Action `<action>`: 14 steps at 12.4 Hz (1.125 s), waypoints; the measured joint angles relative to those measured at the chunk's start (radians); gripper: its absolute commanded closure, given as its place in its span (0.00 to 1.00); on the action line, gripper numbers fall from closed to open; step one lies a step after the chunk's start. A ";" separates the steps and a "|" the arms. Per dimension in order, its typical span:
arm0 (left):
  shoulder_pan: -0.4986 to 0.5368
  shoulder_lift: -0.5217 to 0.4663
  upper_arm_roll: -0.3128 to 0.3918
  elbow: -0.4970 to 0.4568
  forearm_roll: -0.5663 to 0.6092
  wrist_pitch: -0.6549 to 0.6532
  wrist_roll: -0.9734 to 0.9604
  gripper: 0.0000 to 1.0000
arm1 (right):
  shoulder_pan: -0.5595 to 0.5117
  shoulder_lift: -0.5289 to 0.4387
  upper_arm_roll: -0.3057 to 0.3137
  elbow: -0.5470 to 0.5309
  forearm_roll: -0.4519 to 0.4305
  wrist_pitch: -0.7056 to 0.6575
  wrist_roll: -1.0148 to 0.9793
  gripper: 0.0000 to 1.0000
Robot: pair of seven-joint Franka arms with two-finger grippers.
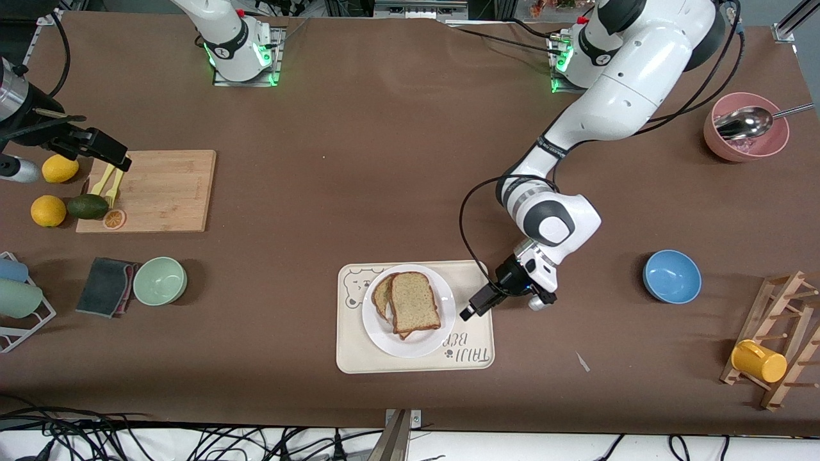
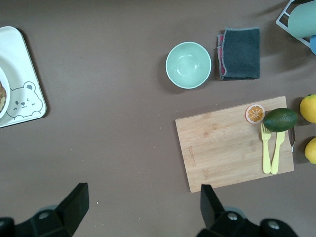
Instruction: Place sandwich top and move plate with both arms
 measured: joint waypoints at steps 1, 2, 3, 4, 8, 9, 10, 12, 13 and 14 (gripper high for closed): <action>0.012 -0.007 0.000 0.002 0.002 0.000 0.000 0.00 | 0.000 0.000 0.000 0.000 0.000 0.000 0.000 0.00; 0.022 -0.015 -0.001 0.000 0.014 0.000 0.001 0.00 | 0.000 0.000 0.000 0.000 0.000 0.000 0.000 0.00; 0.031 -0.027 -0.001 -0.011 0.043 0.000 0.000 0.00 | 0.000 0.000 0.000 0.000 0.000 -0.001 0.000 0.00; 0.037 -0.039 -0.001 -0.030 0.083 0.000 -0.007 0.00 | 0.000 0.000 0.001 0.000 0.000 -0.001 0.000 0.00; 0.065 -0.081 0.000 -0.087 0.345 -0.028 -0.245 0.00 | 0.000 0.001 0.000 0.000 0.000 -0.005 0.000 0.00; 0.093 -0.086 0.001 -0.089 0.389 -0.110 -0.321 0.00 | 0.000 0.001 0.000 0.000 0.000 -0.005 0.000 0.00; 0.128 -0.088 0.005 -0.091 0.436 -0.200 -0.384 0.00 | 0.000 0.001 0.000 0.000 0.000 -0.005 0.000 0.00; 0.175 -0.092 0.007 -0.099 0.605 -0.273 -0.511 0.00 | 0.000 0.001 0.001 0.000 0.000 -0.005 0.001 0.00; 0.180 -0.099 0.007 -0.107 0.705 -0.282 -0.585 0.00 | 0.000 0.001 0.001 0.000 0.000 -0.005 0.001 0.00; 0.178 -0.107 0.006 -0.121 0.803 -0.284 -0.650 0.00 | 0.000 0.001 0.001 0.000 0.000 -0.006 0.001 0.00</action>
